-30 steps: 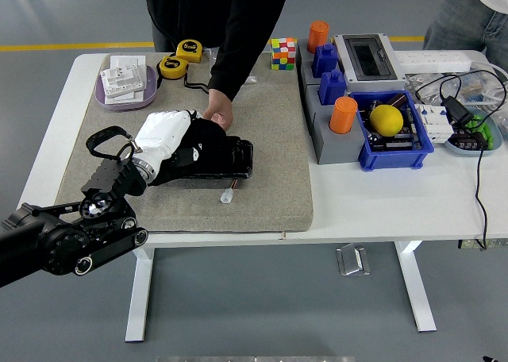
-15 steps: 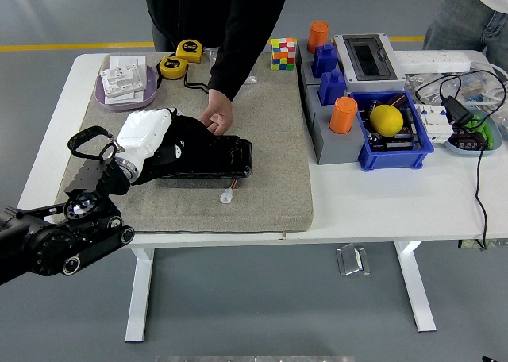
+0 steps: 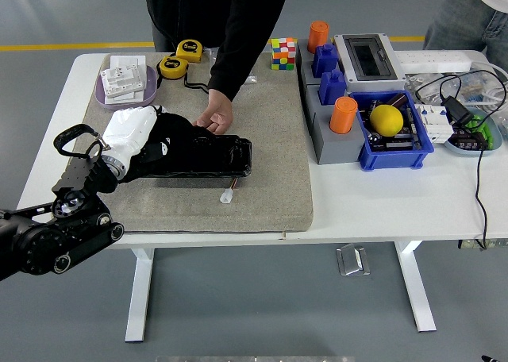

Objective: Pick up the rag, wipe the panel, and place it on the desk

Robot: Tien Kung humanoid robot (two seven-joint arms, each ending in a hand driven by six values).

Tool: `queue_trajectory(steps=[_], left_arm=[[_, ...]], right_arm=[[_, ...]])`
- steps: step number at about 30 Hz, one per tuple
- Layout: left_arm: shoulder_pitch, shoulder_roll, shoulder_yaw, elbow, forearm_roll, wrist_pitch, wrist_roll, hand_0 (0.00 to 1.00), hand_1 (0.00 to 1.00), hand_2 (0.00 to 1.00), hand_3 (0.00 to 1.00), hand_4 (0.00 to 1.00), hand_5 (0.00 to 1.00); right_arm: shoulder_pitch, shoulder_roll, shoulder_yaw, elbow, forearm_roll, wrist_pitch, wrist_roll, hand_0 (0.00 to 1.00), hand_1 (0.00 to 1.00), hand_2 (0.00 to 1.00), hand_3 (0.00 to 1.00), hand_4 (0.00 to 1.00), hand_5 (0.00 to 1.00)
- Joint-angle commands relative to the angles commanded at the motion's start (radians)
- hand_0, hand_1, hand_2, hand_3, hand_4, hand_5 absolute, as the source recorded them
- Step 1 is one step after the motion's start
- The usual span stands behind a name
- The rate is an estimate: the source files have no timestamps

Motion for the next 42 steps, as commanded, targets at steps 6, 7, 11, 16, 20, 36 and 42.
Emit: queue_trajectory(steps=[6,7,11,16,20,36,42], left_arm=[[0.025,0.023,-0.04,0.003,0.007,0.001,-0.003,0.192,0.12,0.494,0.481,0.265,0.002],[0.03,0.028,-0.045,0.004,0.008,0.001,-0.004,0.192,0.12,0.494,0.481,0.265,0.002],[0.05,0.043,-0.068,0.01,0.015,0.001,-0.005,0.192,0.12,0.494,0.481,0.265,0.002],[0.074,0.058,-0.09,0.012,0.024,0.001,-0.007,0.193,0.12,0.494,0.481,0.263,0.002],[0.093,0.066,-0.114,0.016,0.029,0.002,-0.008,0.193,0.12,0.494,0.481,0.263,0.002],[0.13,0.09,-0.179,0.034,0.04,0.008,-0.012,0.194,0.121,0.494,0.482,0.261,0.002],[0.154,0.093,-0.209,0.048,0.038,0.017,-0.022,0.195,0.125,0.494,0.481,0.259,0.002]], right_arm=[[-0.001,0.001,0.007,0.0,-0.003,0.0,0.0,0.758,0.567,0.7,0.596,0.998,0.545],[-0.001,0.001,0.009,0.0,-0.004,0.0,0.0,0.758,0.567,0.7,0.596,0.998,0.545],[-0.002,0.0,0.011,0.0,-0.004,0.0,-0.002,0.758,0.567,0.7,0.596,0.998,0.545],[-0.003,0.0,0.014,0.0,-0.006,-0.001,-0.002,0.758,0.566,0.7,0.596,0.998,0.545],[-0.004,0.0,0.013,0.0,-0.005,-0.001,-0.003,0.756,0.566,0.701,0.596,0.998,0.544],[-0.008,0.004,0.016,-0.001,-0.009,0.001,-0.004,0.757,0.567,0.7,0.595,0.998,0.542],[-0.009,0.005,0.018,0.0,-0.011,0.001,-0.004,0.756,0.567,0.7,0.596,0.998,0.543]])
